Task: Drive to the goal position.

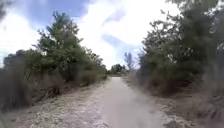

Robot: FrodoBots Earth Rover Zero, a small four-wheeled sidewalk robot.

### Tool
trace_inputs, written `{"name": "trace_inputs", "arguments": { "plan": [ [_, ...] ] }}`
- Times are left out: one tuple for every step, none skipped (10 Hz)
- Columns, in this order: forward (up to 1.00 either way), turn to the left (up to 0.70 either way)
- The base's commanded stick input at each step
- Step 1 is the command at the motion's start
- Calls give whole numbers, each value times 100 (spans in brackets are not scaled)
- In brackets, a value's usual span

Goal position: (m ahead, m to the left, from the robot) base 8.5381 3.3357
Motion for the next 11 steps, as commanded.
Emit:
{"name": "trace_inputs", "arguments": {
  "plan": [
    [45, 0],
    [45, 10],
    [45, 22],
    [45, 23],
    [45, 2],
    [45, 0],
    [45, 0],
    [45, 0],
    [45, 0],
    [45, 0],
    [45, 0]
  ]
}}
